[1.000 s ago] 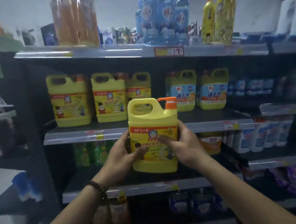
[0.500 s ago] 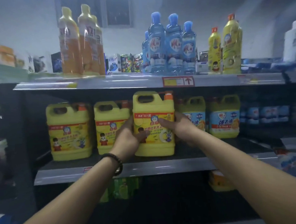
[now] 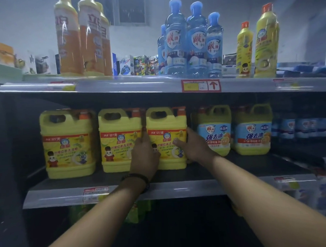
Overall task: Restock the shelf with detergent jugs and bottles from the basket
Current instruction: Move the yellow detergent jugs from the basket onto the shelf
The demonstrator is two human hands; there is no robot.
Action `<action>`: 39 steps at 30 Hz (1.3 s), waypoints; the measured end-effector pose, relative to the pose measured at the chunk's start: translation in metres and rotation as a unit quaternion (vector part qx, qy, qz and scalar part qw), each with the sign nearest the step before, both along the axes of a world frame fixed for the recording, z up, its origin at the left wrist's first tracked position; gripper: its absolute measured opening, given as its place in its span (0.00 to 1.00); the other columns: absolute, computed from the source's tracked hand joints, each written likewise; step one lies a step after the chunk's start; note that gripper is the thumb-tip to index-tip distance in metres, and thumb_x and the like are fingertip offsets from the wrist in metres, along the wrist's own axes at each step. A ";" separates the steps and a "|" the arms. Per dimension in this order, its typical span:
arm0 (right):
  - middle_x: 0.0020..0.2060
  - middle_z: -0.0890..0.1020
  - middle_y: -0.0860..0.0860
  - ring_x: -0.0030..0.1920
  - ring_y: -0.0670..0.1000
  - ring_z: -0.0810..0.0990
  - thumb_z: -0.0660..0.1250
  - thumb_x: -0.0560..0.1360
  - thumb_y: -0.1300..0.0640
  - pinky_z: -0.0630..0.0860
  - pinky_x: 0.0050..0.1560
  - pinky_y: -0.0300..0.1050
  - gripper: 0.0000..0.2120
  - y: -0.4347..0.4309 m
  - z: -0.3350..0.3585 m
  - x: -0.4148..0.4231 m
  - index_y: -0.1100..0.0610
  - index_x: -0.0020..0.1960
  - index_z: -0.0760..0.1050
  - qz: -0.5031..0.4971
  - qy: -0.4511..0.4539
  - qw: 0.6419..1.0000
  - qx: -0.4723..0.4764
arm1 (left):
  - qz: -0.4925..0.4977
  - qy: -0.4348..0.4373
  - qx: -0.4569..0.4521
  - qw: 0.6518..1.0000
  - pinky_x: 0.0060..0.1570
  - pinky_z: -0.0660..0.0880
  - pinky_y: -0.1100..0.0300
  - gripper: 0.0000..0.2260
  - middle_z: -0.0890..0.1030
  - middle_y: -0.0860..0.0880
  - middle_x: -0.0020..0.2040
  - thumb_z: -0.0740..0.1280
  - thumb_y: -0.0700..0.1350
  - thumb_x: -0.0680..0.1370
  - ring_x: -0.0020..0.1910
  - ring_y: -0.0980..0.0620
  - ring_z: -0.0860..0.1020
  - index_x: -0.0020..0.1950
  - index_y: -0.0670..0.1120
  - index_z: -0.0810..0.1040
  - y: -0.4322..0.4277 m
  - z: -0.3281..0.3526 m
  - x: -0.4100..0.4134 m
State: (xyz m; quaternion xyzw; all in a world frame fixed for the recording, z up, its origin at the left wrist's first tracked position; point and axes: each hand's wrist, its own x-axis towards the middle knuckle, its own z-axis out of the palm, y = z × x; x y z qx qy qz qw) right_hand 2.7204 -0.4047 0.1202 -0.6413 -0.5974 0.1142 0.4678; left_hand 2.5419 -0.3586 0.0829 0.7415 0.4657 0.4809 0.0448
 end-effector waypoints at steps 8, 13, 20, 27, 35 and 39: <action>0.59 0.83 0.51 0.60 0.54 0.83 0.73 0.80 0.47 0.80 0.59 0.52 0.18 -0.008 -0.012 -0.006 0.53 0.65 0.75 -0.029 -0.025 0.999 -0.009 | -0.056 0.069 -0.024 0.996 0.56 0.71 0.57 0.20 0.78 0.44 0.61 0.74 0.49 0.79 0.61 0.43 0.77 0.68 0.44 0.76 -0.027 0.002 -0.022; 0.59 0.80 0.51 0.58 0.53 0.80 0.71 0.81 0.48 0.80 0.57 0.52 0.17 -0.060 -0.038 -0.028 0.53 0.66 0.74 -0.087 -0.043 0.991 0.094 | -0.082 0.018 0.052 0.995 0.56 0.79 0.52 0.13 0.80 0.51 0.58 0.73 0.48 0.80 0.55 0.50 0.80 0.64 0.50 0.80 -0.085 -0.025 -0.061; 0.55 0.81 0.48 0.53 0.47 0.82 0.73 0.80 0.52 0.79 0.54 0.43 0.12 -0.165 -0.158 -0.049 0.50 0.62 0.77 -0.060 -0.024 0.994 0.083 | -0.125 0.025 0.042 0.991 0.47 0.79 0.58 0.06 0.83 0.55 0.50 0.75 0.43 0.77 0.48 0.55 0.82 0.53 0.50 0.84 -0.168 -0.145 -0.110; 0.56 0.81 0.47 0.54 0.47 0.81 0.70 0.82 0.51 0.76 0.54 0.42 0.08 -0.234 -0.347 -0.064 0.47 0.60 0.75 -0.047 -0.004 0.983 -0.180 | -0.175 0.167 -0.253 0.937 0.50 0.78 0.58 0.07 0.82 0.60 0.53 0.72 0.51 0.79 0.51 0.59 0.81 0.53 0.62 0.78 -0.223 -0.315 -0.138; 0.63 0.80 0.54 0.62 0.57 0.80 0.67 0.81 0.48 0.74 0.56 0.45 0.18 -0.300 -0.536 -0.079 0.53 0.68 0.75 -0.025 0.026 0.893 -0.449 | -0.156 0.289 -0.515 0.792 0.56 0.73 0.62 0.20 0.80 0.54 0.61 0.71 0.57 0.79 0.62 0.52 0.79 0.68 0.53 0.77 -0.277 -0.464 -0.156; 0.75 0.74 0.55 0.73 0.58 0.74 0.65 0.83 0.46 0.74 0.72 0.51 0.29 -0.329 -0.590 -0.097 0.52 0.81 0.64 -0.015 0.051 0.861 -0.506 | -0.142 0.298 -0.596 0.732 0.64 0.74 0.58 0.23 0.78 0.51 0.69 0.71 0.56 0.79 0.68 0.47 0.77 0.72 0.50 0.75 -0.283 -0.512 -0.153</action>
